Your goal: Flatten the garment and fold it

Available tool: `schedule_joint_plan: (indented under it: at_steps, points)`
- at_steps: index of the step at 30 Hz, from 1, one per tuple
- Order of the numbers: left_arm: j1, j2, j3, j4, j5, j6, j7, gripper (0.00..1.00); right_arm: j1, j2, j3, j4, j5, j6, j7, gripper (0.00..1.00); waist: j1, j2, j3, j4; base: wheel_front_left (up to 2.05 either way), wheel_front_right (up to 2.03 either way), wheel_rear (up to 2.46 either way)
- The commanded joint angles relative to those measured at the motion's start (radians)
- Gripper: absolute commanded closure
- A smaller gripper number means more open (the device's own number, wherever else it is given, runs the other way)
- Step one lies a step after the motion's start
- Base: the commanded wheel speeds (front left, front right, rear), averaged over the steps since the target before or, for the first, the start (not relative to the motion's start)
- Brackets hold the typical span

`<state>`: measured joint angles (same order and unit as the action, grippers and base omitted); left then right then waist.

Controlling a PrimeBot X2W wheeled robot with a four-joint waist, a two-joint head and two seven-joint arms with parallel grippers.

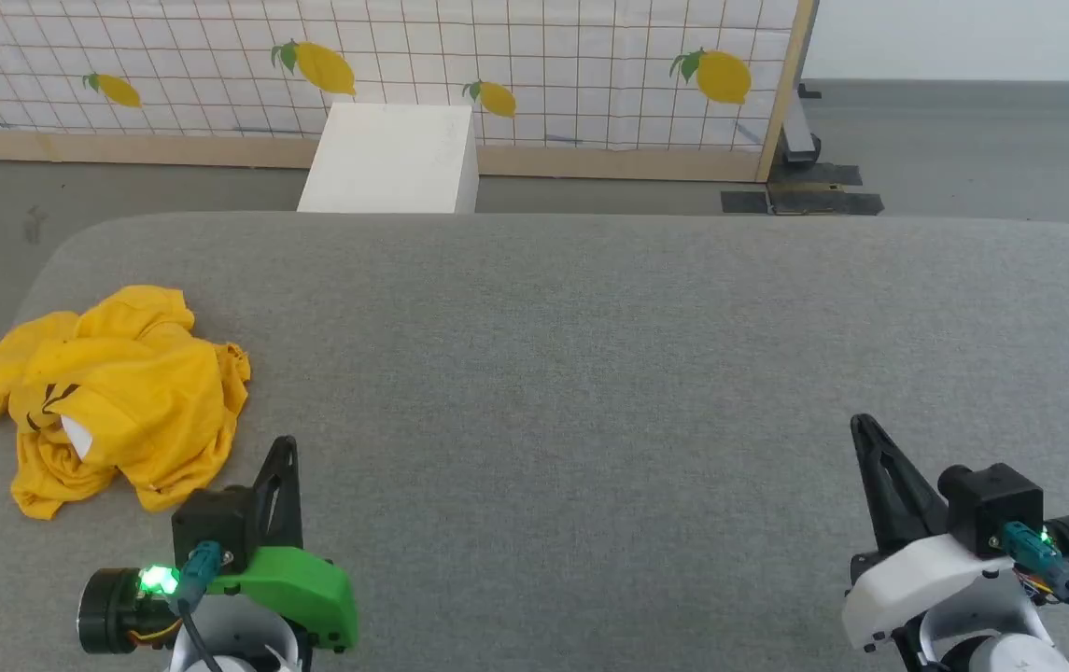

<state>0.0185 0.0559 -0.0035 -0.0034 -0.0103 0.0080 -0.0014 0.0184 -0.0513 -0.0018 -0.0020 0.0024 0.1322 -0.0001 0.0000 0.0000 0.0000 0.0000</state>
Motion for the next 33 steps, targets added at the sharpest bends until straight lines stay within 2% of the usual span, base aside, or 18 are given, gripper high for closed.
schedule_joint_plan:
  at_steps: [1,10,11,33]
  points:
    - [-0.018,-0.006,0.004,0.003,0.01,-0.008,0.001,1.0,-0.018,0.001,0.002,0.002,-0.002,-0.002,0.0,1.0,0.0,0.0,0.0,0.0,0.0,0.0,0.0]
    - [-0.018,-0.006,0.004,0.003,0.01,-0.008,0.001,1.0,-0.018,0.001,0.002,0.002,-0.002,-0.002,0.0,1.0,0.0,0.0,0.0,0.0,0.0,0.0,0.0]
    - [0.0,0.0,0.0,0.0,0.0,0.0,0.0,0.0,0.0,0.0,0.0,0.0,0.0,0.0,0.0,0.0,0.0,0.0,0.0,0.0,0.0,0.0,0.0]
    - [0.005,-0.001,-0.003,0.004,-0.044,0.002,-0.039,0.0,0.002,0.0,-0.061,0.007,0.019,0.0,-0.039,0.0,0.0,0.0,0.01,0.006,0.0,0.0,0.0]
